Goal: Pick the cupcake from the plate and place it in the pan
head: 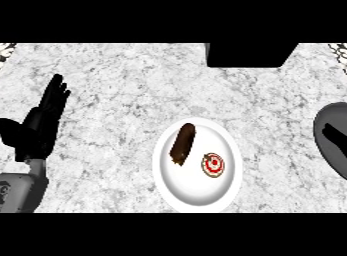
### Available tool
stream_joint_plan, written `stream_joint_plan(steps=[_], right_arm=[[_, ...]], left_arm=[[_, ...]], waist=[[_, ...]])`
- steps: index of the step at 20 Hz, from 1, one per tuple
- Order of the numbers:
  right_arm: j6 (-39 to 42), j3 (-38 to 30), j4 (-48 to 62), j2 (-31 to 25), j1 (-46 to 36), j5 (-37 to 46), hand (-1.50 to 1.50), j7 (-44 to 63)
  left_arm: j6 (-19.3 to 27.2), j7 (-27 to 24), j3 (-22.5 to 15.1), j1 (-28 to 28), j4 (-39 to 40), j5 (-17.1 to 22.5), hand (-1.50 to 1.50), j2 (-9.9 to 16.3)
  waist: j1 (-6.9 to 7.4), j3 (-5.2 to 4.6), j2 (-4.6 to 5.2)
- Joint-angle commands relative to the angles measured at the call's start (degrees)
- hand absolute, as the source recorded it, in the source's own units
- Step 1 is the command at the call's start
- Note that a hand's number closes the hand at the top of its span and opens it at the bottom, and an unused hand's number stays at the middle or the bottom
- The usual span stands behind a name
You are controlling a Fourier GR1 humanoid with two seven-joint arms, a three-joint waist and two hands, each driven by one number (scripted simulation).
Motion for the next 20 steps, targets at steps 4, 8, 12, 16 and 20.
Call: stream_joint_plan(steps=[4, 8, 12, 16, 20], right_arm=[[10.88, 0.18, -1.88, -1.34, -20.66, -3.44, -1.50, 21.44], [12.37, 8.14, 0.02, 5.91, -32.38, -3.51, -1.50, 30.15], [13.53, 11.59, 6.63, 13.41, -35.88, -3.90, -1.50, 26.74], [13.43, 18.96, 7.58, 20.87, -38.94, 3.84, -1.50, 33.96], [13.87, 19.94, 12.72, 23.38, -37.71, 6.50, -1.50, 34.79]], left_arm=[[-1.77, -0.51, 1.12, -2.97, 3.07, -0.63, 0.00, -0.75], [-1.49, 4.23, 1.19, -4.21, -0.36, -0.99, 0.00, -0.23], [-1.25, 2.97, 1.05, -1.12, -1.90, -1.75, 0.00, -1.81], [-0.33, 1.17, 0.14, -0.76, 0.27, -3.92, 0.00, -4.27], [-1.49, -0.58, 1.90, -0.70, 0.76, -3.18, 0.00, -4.04]], waist=[[0.85, 0.13, 0.27], [1.23, 0.14, 0.15], [0.97, 0.20, 0.08], [0.47, 0.19, 0.02], [0.32, 0.20, 0.03]])
